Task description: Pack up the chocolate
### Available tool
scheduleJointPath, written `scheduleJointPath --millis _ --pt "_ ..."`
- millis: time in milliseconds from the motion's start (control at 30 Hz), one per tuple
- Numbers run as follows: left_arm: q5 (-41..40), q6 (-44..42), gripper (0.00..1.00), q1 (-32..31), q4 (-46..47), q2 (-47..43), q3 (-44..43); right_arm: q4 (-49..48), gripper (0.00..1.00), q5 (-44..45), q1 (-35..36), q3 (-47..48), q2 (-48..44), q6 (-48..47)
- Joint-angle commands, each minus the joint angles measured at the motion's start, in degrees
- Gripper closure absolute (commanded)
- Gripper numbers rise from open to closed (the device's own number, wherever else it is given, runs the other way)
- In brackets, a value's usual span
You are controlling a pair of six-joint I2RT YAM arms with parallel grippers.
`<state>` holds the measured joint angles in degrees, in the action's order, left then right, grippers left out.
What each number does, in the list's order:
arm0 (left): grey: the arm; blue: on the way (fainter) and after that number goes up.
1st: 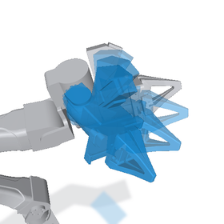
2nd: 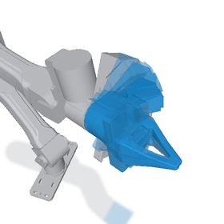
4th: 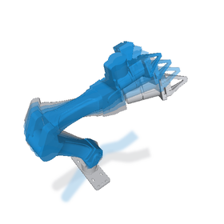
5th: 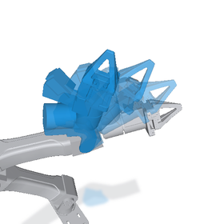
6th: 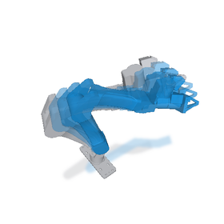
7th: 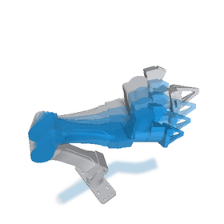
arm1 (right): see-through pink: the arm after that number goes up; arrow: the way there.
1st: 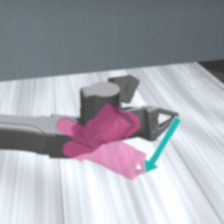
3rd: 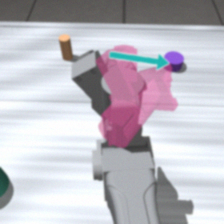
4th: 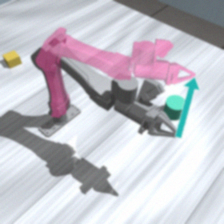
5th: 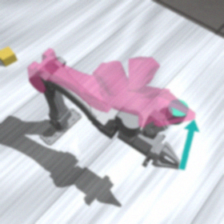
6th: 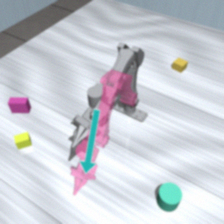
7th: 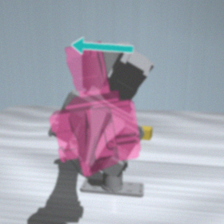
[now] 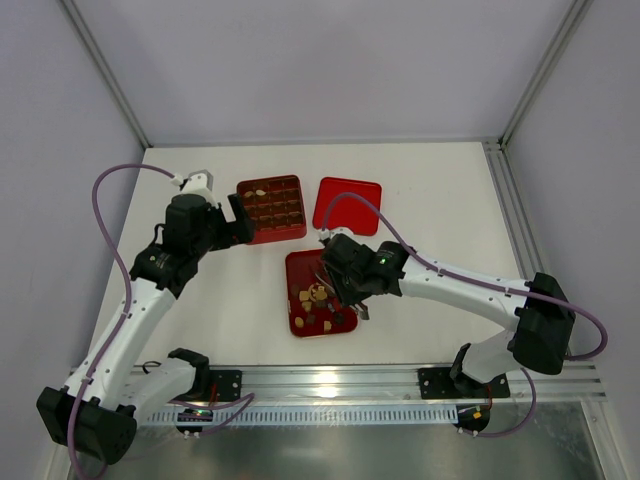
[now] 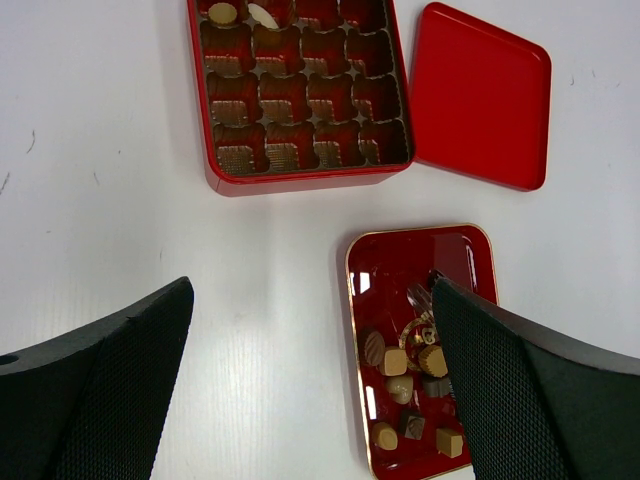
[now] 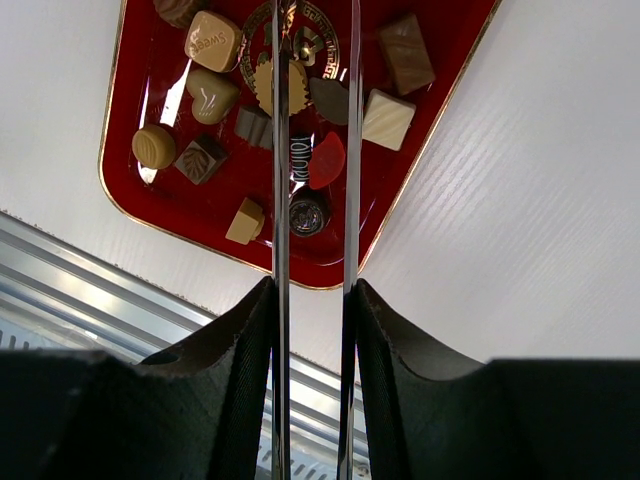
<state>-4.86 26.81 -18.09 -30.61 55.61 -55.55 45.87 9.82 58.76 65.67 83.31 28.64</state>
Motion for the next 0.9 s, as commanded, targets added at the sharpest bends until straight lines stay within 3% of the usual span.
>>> scheduleJointPath --millis 0,733,867 --pt "0.29 0.44 0.0 0.25 2.05 -0.16 0.09 -0.95 0.62 -0.24 0.39 0.78 -0.43 0.27" --pt "0.21 0.35 0.0 0.33 1.96 -0.16 0.0 0.8 0.62 -0.24 0.3 2.36 -1.39 0.36" --pt "0.21 0.35 0.0 0.33 1.96 -0.07 0.0 0.89 0.7 0.28 0.3 2.53 -1.48 0.27"
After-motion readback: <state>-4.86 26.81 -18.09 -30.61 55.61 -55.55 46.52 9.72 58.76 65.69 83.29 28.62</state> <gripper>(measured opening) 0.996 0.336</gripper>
